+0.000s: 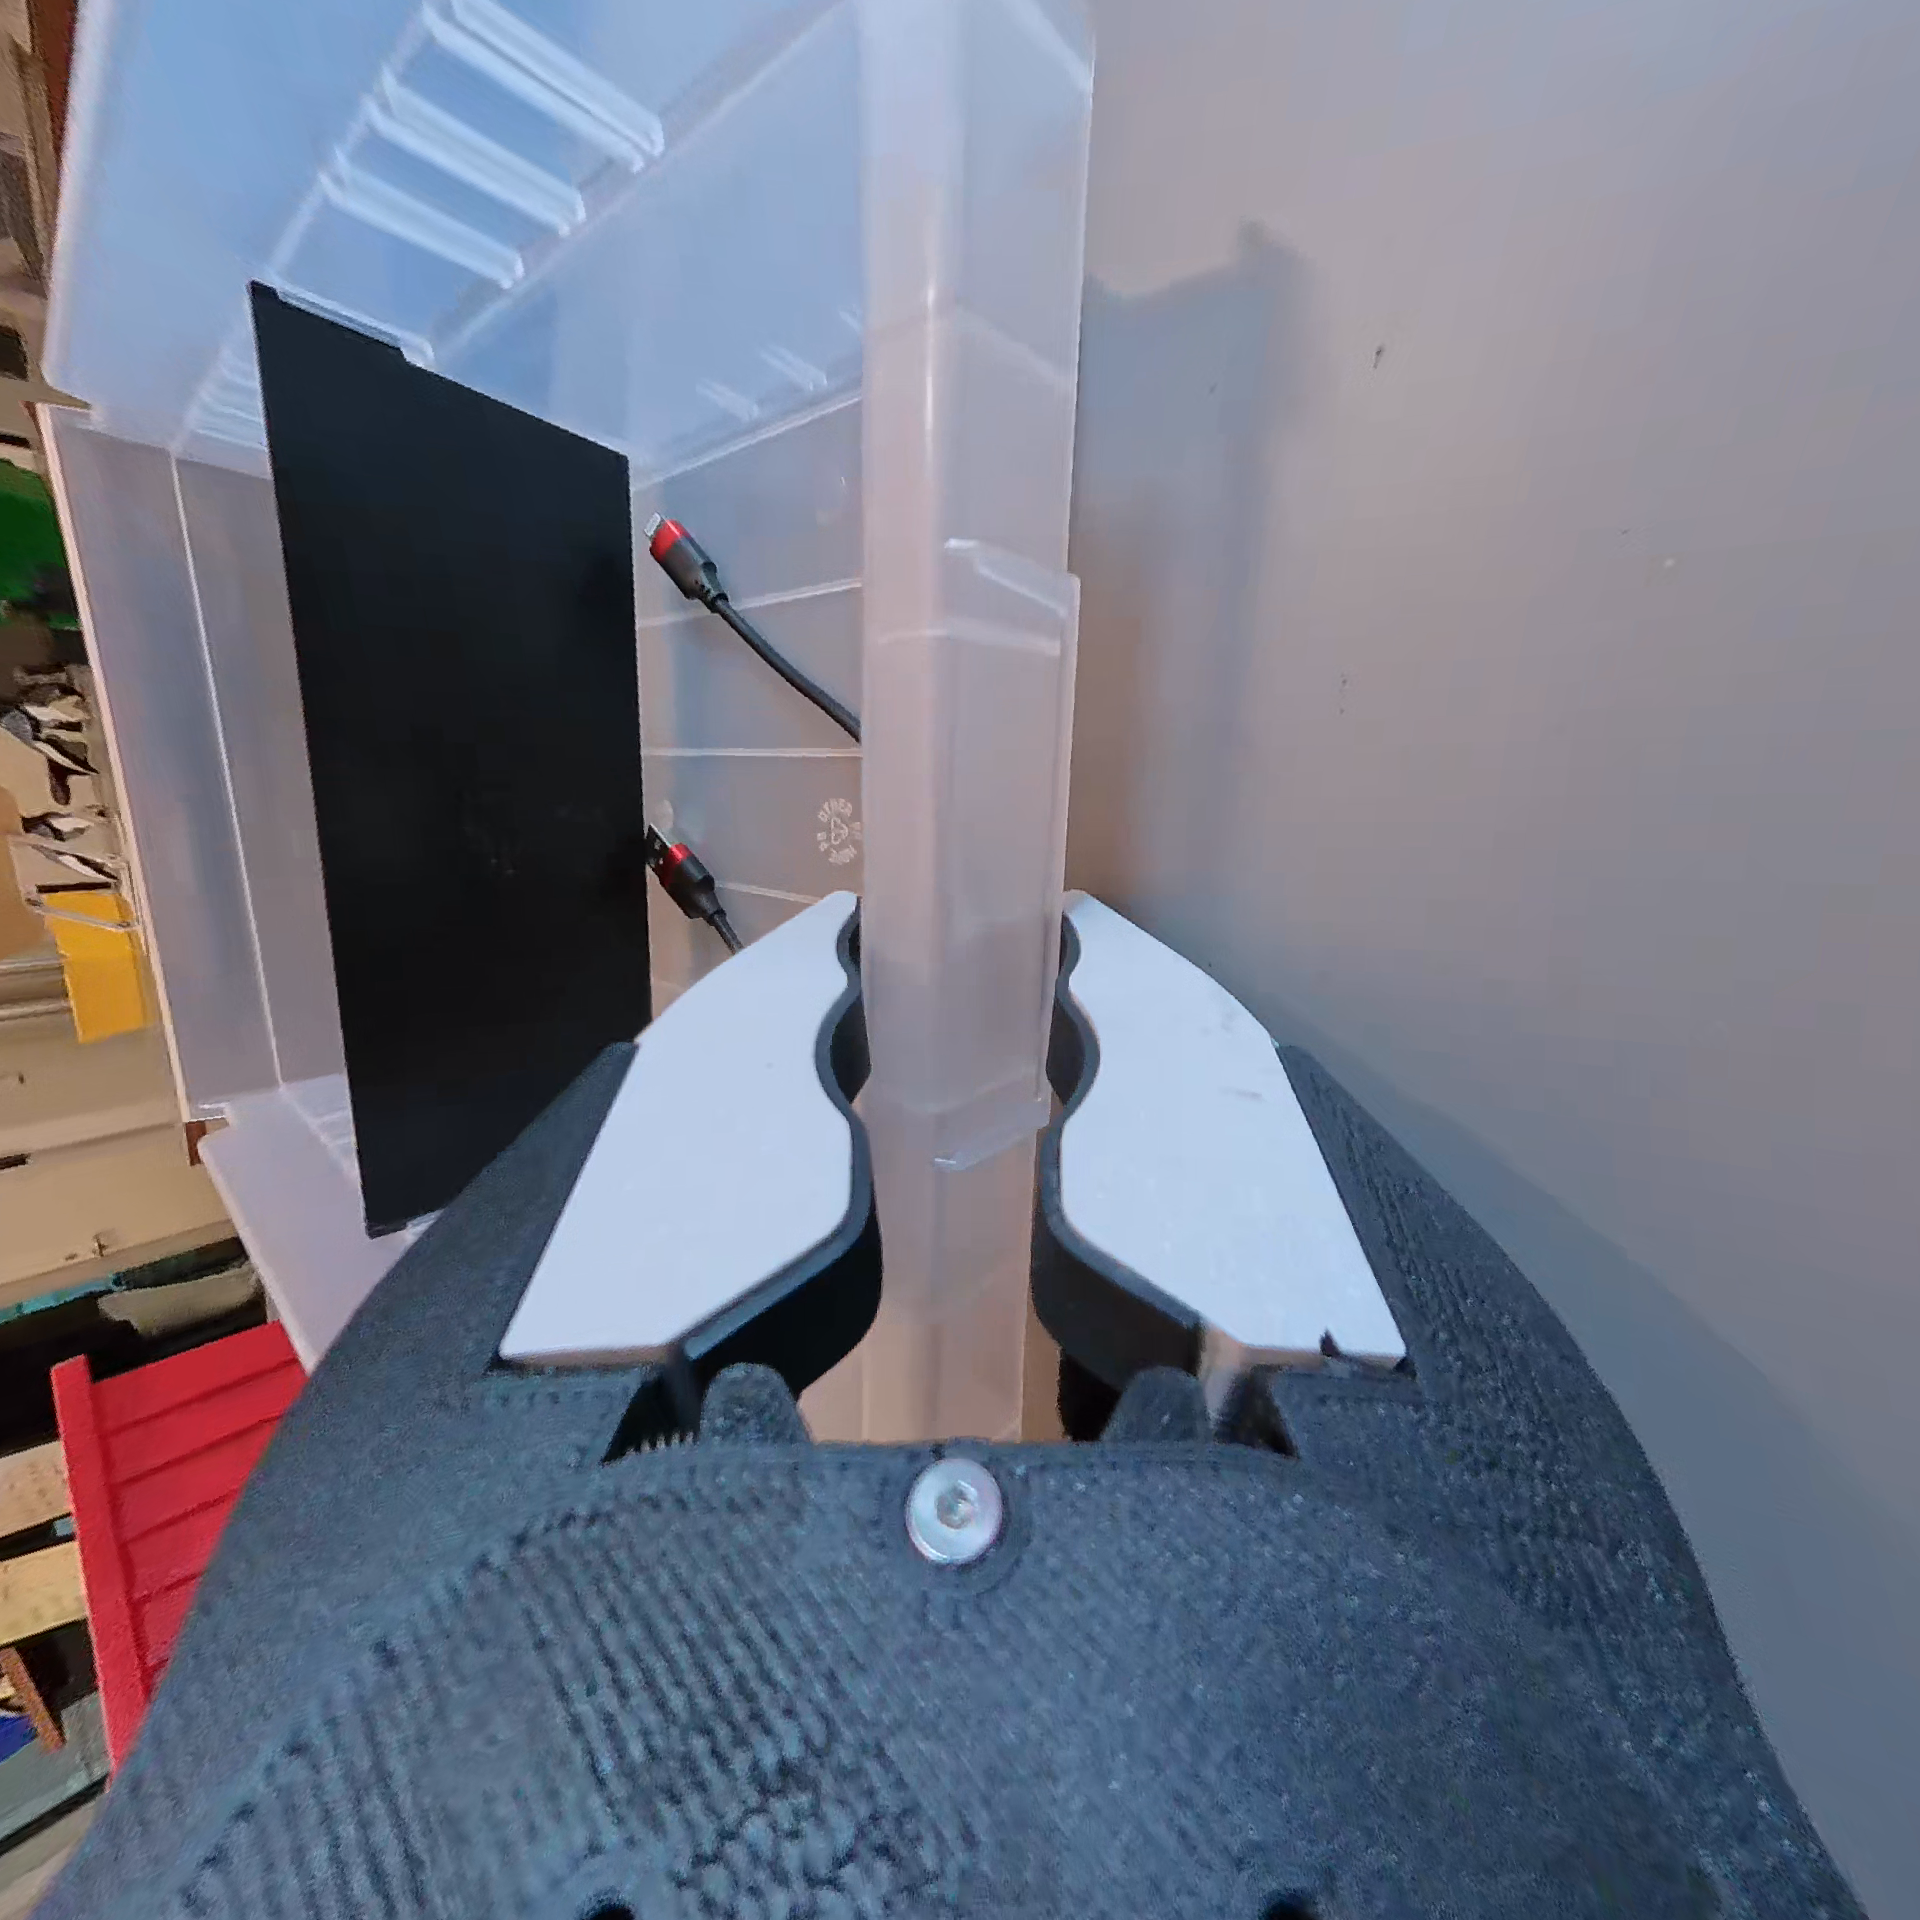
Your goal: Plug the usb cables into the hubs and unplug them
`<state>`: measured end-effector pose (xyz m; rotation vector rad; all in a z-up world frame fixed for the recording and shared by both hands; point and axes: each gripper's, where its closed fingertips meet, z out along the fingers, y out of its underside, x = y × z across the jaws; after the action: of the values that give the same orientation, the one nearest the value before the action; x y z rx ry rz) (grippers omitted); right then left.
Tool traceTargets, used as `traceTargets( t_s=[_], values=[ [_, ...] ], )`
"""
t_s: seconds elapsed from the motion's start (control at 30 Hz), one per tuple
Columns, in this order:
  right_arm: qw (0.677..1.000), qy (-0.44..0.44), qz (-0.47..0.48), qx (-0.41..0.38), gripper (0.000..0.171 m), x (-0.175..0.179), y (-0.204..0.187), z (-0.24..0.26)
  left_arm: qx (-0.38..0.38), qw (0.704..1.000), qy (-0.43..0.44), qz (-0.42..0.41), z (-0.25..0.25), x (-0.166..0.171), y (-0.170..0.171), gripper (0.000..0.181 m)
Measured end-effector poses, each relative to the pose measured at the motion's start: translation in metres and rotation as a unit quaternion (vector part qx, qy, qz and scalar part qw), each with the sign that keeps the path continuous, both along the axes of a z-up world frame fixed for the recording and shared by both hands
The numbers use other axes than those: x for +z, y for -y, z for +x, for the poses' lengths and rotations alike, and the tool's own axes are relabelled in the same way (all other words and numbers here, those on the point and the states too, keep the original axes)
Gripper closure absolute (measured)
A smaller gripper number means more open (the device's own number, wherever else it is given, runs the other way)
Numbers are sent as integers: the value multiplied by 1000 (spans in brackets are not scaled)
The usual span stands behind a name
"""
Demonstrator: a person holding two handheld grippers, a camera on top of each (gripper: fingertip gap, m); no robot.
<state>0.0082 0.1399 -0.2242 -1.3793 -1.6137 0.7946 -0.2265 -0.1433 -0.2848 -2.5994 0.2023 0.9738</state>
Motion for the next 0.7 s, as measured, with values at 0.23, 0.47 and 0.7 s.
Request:
traceTargets(
  t_s=[0.23,0.47,0.7],
  values=[
    [1000,7,-22,-4,110,-17,-1,-3,-36,999,15,12,7,-1,3,148],
    [1000,-9,-21,-12,112,-10,-9,2,44,998,24,23,-13,-1,6,148],
    [999,-25,-34,-18,114,-3,-18,6,48,997,45,32,-14,0,12,140]
  ],
)
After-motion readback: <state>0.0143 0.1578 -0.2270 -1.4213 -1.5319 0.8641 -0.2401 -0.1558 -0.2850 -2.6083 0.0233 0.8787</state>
